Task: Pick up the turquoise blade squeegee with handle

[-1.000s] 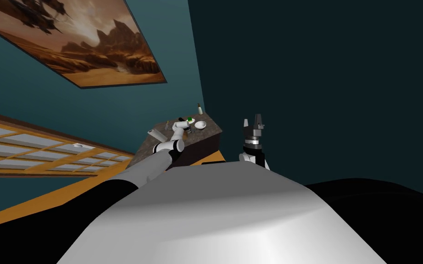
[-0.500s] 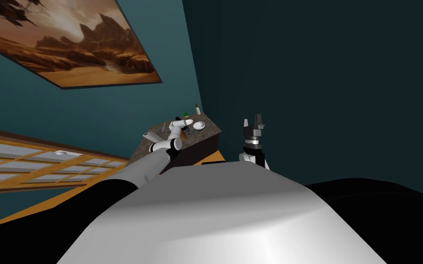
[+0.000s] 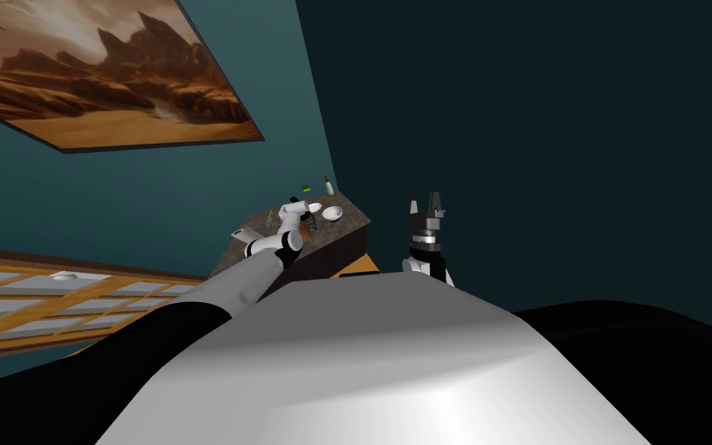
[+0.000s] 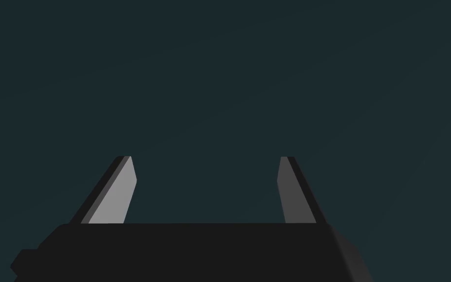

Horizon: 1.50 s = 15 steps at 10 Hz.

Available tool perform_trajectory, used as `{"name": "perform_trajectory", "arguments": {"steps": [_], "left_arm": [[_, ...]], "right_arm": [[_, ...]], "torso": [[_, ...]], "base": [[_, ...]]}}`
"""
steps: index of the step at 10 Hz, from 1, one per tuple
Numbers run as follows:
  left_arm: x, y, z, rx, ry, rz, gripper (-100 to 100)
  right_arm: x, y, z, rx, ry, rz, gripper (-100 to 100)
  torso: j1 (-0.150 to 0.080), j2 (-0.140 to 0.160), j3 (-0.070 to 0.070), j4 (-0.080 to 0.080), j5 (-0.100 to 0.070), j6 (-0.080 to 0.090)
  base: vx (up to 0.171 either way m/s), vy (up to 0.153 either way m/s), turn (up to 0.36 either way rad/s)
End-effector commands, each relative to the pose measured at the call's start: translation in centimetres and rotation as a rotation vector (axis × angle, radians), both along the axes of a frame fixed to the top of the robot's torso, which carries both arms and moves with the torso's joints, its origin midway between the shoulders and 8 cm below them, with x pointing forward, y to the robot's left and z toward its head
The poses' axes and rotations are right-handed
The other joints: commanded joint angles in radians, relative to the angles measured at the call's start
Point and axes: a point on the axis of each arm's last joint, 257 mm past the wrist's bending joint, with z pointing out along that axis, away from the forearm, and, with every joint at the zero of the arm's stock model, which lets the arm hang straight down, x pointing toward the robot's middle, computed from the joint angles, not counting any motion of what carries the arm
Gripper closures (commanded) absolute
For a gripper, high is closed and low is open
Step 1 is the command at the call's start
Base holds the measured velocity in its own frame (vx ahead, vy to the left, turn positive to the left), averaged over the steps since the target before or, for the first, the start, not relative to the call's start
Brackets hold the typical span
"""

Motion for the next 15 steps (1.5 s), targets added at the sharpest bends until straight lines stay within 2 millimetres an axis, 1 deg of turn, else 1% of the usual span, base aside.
{"name": "perform_trajectory", "arguments": {"steps": [1, 8, 13, 14, 15], "left_arm": [[-1.0, 0.4, -0.3, -0.019, 0.04, 0.007, -100], [-5.6, 1.7, -1.5, -0.106, 0.201, 0.029, -100], [-8.2, 1.8, -2.0, -0.162, 0.288, 0.032, -100], [-9.0, 1.7, -2.2, -0.178, 0.314, 0.031, -100], [-9.3, 1.6, -2.4, -0.185, 0.324, 0.03, -100]], "right_arm": [[0.0, 0.0, 0.0, 0.0, 0.0, 0.0, 0], [0.0, 0.0, 0.0, 0.0, 0.0, 0.0, 0], [0.0, 0.0, 0.0, 0.0, 0.0, 0.0, 0], [0.0, 0.0, 0.0, 0.0, 0.0, 0.0, 0], [0.0, 0.0, 0.0, 0.0, 0.0, 0.0, 0]], "torso": [[0.0, 0.0, 0.0, 0.0, 0.0, 0.0], [-0.001, -0.001, 0.0, 0.0, 0.0, 0.0], [-0.001, -0.001, -0.001, 0.0, 0.0, 0.0], [-0.002, -0.001, 0.0, 0.0, 0.0, 0.0], [-0.002, -0.001, -0.001, 0.0, 0.0, 0.0]], "base": [[0.026, 0.039, -0.113], [0.026, 0.036, -0.111], [0.029, 0.023, -0.074], [0.027, 0.015, -0.076], [0.022, 0.017, -0.055]]}}
